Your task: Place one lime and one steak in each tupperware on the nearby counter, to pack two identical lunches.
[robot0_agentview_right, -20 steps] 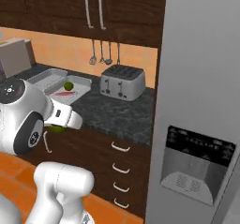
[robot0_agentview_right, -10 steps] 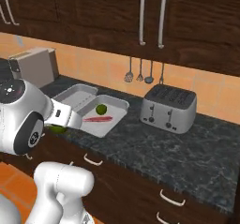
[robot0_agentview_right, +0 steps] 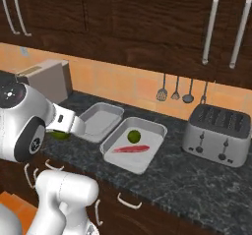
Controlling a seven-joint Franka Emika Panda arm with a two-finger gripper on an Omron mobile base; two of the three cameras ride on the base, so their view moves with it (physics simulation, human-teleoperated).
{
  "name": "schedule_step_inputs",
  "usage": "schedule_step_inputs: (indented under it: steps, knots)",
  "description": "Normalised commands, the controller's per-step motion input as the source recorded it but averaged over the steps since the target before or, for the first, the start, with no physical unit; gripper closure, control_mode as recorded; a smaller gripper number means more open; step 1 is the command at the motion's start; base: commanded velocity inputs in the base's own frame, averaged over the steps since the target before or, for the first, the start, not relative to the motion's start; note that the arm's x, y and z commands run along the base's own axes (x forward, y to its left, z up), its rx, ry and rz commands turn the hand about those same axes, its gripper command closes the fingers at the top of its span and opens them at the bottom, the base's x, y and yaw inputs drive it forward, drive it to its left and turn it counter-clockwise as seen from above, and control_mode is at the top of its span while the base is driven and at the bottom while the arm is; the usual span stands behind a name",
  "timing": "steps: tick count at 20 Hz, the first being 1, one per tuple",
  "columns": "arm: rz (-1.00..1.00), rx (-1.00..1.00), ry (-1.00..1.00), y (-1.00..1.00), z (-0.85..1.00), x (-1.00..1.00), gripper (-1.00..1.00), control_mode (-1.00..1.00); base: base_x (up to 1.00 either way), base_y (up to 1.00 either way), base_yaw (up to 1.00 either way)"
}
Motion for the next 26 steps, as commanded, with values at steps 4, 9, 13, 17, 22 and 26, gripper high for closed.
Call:
schedule_step_inputs:
  steps: [4, 9, 13, 17, 22, 26]
  knots:
    - [0.0, 0.0, 0.0, 0.0, 0.0, 0.0, 1.0, 1.0, 0.4, 0.66, -0.25]
    - [0.0, 0.0, 0.0, 0.0, 0.0, 0.0, 1.0, 1.0, 0.4, 0.83, -0.36]
    - [0.0, 0.0, 0.0, 0.0, 0.0, 0.0, 1.0, 1.0, 0.2, 0.32, -0.37]
    - [-0.18, -0.05, 0.0, -0.07, -0.29, 0.18, 1.0, -1.0, 0.03, 0.0, -0.08]
    - [-0.09, -0.01, 0.0, -0.33, -0.53, 0.77, 1.0, -1.0, 0.0, 0.0, 0.0]
    - [0.0, 0.0, 0.0, -0.49, -0.91, 1.0, 1.0, -1.0, 0.0, 0.0, 0.0]
